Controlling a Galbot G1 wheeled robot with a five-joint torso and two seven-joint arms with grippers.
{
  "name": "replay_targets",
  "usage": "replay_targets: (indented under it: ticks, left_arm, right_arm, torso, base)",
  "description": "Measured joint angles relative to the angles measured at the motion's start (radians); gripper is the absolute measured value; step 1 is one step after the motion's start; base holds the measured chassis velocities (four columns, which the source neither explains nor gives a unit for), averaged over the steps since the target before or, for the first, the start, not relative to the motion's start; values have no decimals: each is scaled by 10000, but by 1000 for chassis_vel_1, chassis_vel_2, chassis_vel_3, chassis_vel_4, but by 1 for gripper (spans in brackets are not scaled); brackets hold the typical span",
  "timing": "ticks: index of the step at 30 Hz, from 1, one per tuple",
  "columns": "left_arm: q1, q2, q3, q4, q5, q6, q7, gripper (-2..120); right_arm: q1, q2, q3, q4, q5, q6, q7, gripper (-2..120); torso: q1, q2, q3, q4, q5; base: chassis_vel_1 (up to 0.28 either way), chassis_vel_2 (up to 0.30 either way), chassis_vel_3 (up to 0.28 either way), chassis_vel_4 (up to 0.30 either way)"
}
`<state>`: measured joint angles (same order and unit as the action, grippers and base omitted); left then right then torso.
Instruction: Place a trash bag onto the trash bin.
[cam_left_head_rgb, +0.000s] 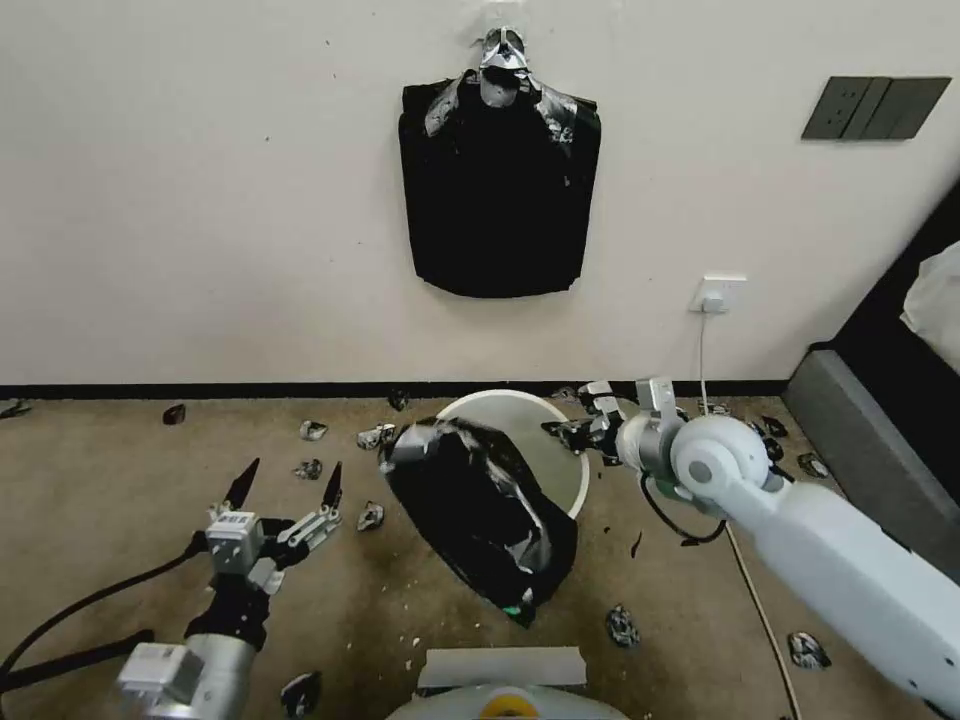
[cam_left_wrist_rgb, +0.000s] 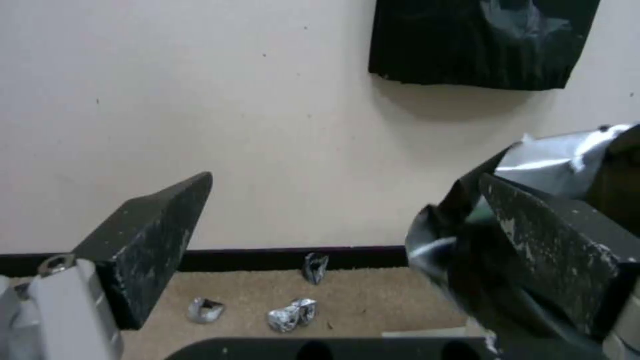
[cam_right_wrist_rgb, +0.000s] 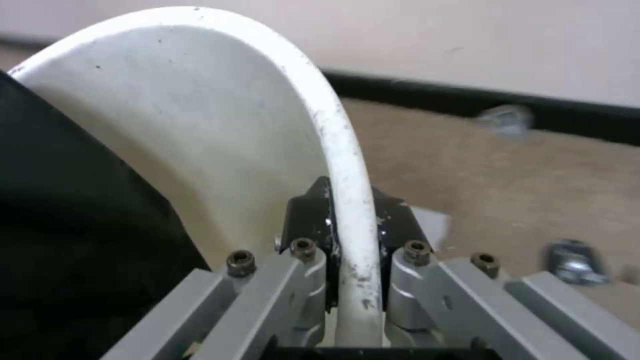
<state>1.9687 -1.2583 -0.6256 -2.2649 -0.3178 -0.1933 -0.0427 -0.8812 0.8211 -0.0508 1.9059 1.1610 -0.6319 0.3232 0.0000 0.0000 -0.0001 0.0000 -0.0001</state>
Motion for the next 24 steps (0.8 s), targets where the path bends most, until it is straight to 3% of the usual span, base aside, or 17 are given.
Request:
replay_targets:
  ticks: [1,3,7,10,14,24]
  left_arm:
    - [0,0,0,0,0,0,0,100]
    - [-36,13,17,-29,-2,58,-4,100]
    - [-44,-4,8,-37,-6,77,-7,100]
    - [-42,5,-63,-62,-127,105,-22,100]
    - [-57,51,-161,-63,-266,132,-32,100]
    - [-93,103,-219,-99,-371,239,-43,100]
  right_arm:
    - [0,0,0,0,0,0,0,7]
    - [-773,285,577,713,57,311,1874,7]
    - [-1396,599,1027,1132,47,550,2694,7]
    - [-2322,1227,1620,1650,-81,898,3872,7]
    - [-3207,1960,1960,1893,-832,1460,4482,7]
    - [-4235,2947,1946,1985,-1528,1932,4469,7]
  torso:
    - [0,0,0,0,0]
    - [0,0,0,0,1]
    - [0,0,0,-1,0]
    - [0,1,0,0,0]
    - [0,0,0,-2,0]
    - [-1,0,0,0,-2]
  base:
    - [0,0,0,0]
    - [0,0,0,0]
    - [0,0,0,0]
    - [0,0,0,0]
    - [0,0,0,0]
    - [0,0,0,0]
